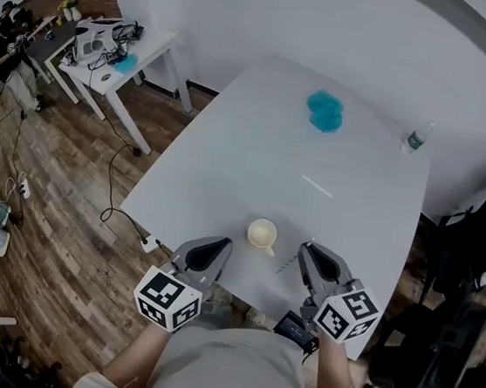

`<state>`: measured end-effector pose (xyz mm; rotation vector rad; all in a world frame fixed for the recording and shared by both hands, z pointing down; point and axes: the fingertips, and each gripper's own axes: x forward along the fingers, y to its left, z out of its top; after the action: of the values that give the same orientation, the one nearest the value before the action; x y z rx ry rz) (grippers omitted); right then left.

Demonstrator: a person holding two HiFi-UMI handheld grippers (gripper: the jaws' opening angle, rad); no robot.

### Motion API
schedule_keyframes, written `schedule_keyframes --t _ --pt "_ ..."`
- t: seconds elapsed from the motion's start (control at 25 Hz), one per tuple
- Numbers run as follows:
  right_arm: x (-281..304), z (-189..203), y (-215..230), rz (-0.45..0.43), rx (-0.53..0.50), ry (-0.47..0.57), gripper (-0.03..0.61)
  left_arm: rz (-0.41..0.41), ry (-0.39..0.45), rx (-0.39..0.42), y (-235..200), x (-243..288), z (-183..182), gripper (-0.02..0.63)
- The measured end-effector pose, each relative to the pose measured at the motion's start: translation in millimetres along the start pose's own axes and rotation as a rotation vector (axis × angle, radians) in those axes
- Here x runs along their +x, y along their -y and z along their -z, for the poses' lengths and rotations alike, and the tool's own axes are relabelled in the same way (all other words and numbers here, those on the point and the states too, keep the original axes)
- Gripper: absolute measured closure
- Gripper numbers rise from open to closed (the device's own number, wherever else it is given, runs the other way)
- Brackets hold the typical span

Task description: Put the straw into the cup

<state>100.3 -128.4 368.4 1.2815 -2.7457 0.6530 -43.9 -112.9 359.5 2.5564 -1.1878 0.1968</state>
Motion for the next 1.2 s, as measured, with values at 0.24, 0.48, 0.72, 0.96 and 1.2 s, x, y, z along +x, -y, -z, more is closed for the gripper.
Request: schedule_keyframes --t 0.24,0.48,0.72,0.96,1.2 --pt "10 -2 2 0.025 0.005 -0.007 0.549 0.010 -0.014 -0.012 -12 2 5 0.595" --pt "21 -7 14 0.048 0.013 0.015 0.550 0.022 -0.036 -0.021 -19 13 11 0.595" --pt "40 -10 21 0.064 0.034 0.024 0.549 0.041 -0.059 -0.026 -29 22 13 0.595" --pt "51 -8 30 0.078 0.049 0.029 0.549 0.051 -0.071 -0.035 -33 30 15 0.595" --pt "65 -1 40 0.099 0.066 0.026 0.549 0.048 -0.086 -0.047 -43 39 24 0.595"
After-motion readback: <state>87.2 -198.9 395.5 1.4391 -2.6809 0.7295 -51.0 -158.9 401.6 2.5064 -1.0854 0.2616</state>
